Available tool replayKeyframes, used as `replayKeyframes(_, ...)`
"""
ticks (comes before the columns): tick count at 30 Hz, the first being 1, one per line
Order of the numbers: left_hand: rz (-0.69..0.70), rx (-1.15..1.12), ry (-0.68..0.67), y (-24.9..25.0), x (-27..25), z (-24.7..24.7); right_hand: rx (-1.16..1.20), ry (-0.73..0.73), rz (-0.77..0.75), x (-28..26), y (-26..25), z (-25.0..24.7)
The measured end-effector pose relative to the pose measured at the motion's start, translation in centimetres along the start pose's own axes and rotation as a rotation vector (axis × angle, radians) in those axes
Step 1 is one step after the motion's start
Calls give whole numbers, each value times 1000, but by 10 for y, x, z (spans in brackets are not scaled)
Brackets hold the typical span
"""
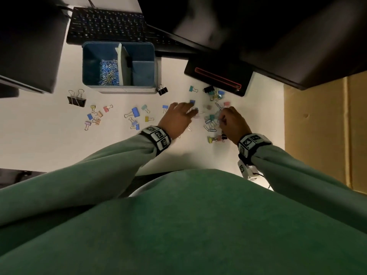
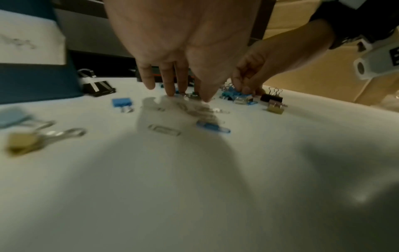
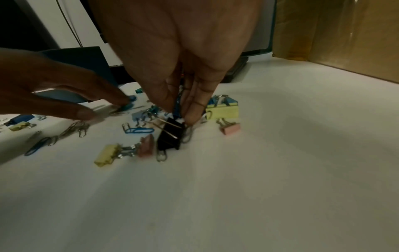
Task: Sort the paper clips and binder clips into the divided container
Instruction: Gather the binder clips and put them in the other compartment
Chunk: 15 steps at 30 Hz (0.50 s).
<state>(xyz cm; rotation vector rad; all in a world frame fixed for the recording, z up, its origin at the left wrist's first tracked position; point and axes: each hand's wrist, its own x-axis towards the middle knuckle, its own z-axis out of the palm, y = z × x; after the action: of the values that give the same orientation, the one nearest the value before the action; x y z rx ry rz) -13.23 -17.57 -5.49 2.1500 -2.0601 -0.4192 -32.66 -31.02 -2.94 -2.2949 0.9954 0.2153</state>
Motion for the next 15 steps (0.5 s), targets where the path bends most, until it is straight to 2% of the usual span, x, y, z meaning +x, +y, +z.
replayKeyframes(5,-40,-10,110,-14,-23,1,10,-52,2,-10,11,-9)
replayKeyframes(7,-70,-25,124,-9,-17,-3,-8,-5,-1,-9,8,-12)
replayKeyframes(11,-182,-79,60,1,4,-17,5,139,24,10,-11,-13)
replayKeyframes(15,-214,-162,-2,-2,13,-16,-54,141,80,36,-23,-8)
